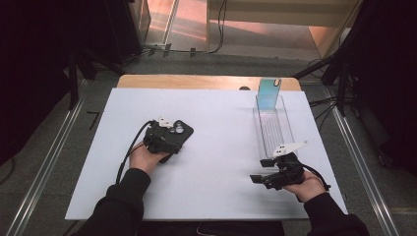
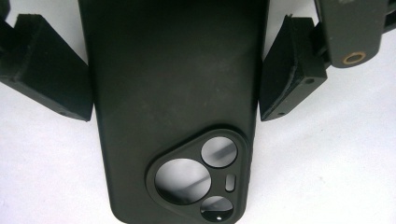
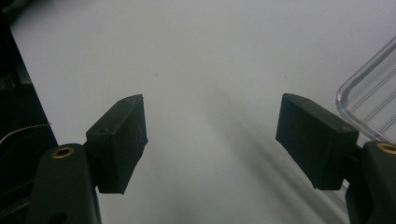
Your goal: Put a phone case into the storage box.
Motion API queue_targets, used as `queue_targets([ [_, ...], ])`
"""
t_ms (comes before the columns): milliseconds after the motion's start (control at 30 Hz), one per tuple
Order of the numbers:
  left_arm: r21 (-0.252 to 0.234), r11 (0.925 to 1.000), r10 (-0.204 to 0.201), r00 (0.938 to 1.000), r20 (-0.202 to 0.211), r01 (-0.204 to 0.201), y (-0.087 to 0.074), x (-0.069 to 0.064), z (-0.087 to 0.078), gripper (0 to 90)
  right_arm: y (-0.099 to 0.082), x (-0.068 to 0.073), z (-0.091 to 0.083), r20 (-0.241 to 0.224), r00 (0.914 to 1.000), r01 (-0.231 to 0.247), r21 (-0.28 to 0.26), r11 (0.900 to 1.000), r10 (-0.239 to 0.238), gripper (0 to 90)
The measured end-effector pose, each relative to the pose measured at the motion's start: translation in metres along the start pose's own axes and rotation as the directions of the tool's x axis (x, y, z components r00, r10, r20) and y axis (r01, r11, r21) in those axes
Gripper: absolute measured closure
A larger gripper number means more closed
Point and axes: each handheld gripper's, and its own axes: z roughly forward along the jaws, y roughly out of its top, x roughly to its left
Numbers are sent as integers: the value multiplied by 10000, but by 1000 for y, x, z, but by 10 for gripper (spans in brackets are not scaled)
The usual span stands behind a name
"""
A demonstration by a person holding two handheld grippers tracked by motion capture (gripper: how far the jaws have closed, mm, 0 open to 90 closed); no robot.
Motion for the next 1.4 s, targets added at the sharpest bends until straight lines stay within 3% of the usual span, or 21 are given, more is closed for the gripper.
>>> queue_targets([
  [133,21,9999,-114,9999,4,114,1,0,0,142,0,1,0,-83,10000,14,-27,10000,-14,230],
  [300,75,9999,-126,9998,150,125,2,3,-1,149,0,3,-1,-37,9993,359,-550,9978,-362,230],
  [467,201,9986,-493,9967,642,481,4,8,-6,151,1,3,0,-134,9991,403,-519,9978,-411,230],
  [767,-188,9925,-1161,9790,1675,1209,12,10,-28,151,1,4,-1,-147,9987,485,-715,9963,-497,230],
  [1100,-465,9945,-802,9684,2361,937,13,1,-53,150,1,5,-1,-100,9981,598,-742,9955,-607,230],
  [1400,-640,9923,-828,9525,2929,1059,13,-15,-64,150,5,9,-4,-258,9983,507,-662,9965,-525,230],
])
